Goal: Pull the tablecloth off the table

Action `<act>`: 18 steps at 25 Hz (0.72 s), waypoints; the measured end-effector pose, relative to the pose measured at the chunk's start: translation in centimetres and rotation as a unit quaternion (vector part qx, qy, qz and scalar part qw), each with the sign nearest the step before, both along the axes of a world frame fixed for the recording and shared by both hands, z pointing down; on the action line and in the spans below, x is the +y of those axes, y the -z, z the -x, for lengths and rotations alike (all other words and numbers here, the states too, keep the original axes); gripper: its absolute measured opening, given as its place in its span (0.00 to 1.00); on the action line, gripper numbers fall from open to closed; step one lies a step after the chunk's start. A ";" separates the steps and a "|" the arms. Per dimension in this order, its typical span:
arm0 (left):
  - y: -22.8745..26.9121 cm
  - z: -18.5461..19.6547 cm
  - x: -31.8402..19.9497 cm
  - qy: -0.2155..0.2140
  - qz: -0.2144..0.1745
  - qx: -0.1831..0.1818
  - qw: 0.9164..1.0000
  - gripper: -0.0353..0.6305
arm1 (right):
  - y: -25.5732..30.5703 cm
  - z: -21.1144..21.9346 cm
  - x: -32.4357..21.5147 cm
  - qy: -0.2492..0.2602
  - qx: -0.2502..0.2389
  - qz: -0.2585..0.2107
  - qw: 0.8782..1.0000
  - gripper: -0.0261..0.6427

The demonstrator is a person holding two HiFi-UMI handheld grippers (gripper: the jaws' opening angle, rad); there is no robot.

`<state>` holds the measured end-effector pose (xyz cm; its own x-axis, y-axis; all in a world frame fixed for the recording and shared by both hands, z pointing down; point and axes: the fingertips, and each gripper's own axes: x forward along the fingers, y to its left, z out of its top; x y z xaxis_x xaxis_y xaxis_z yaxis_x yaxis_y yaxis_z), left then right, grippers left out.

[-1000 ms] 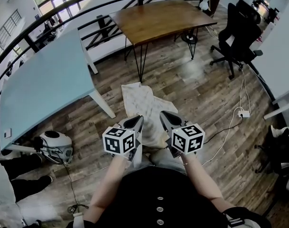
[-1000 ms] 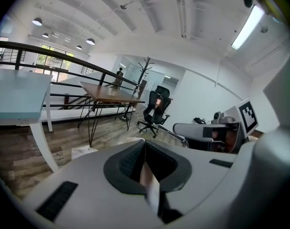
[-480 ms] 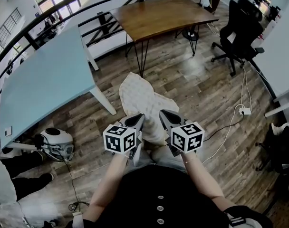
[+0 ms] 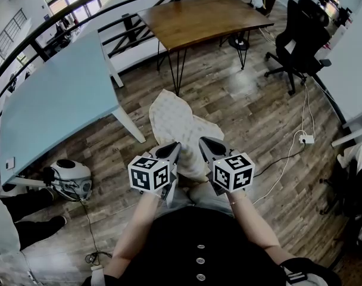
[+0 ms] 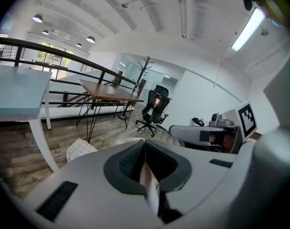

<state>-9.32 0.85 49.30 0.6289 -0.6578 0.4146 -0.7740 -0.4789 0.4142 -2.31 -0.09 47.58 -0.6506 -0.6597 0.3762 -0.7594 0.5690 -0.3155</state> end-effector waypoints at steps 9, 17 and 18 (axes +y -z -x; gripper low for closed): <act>0.0 -0.1 0.1 0.002 0.006 0.003 1.000 0.08 | -0.1 -0.1 0.0 0.003 0.000 0.000 1.000 0.08; 0.1 0.3 0.1 0.008 0.010 0.008 1.000 0.08 | -0.1 0.0 0.2 0.013 0.014 -0.002 1.000 0.08; 0.1 0.3 0.1 0.008 0.010 0.008 1.000 0.08 | 0.0 0.0 0.2 0.014 0.014 -0.003 1.000 0.08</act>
<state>-9.58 0.97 49.19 0.6243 -0.6601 0.4179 -0.7752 -0.4575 0.4355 -2.35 0.10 47.62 -0.6582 -0.6436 0.3906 -0.7516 0.5915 -0.2919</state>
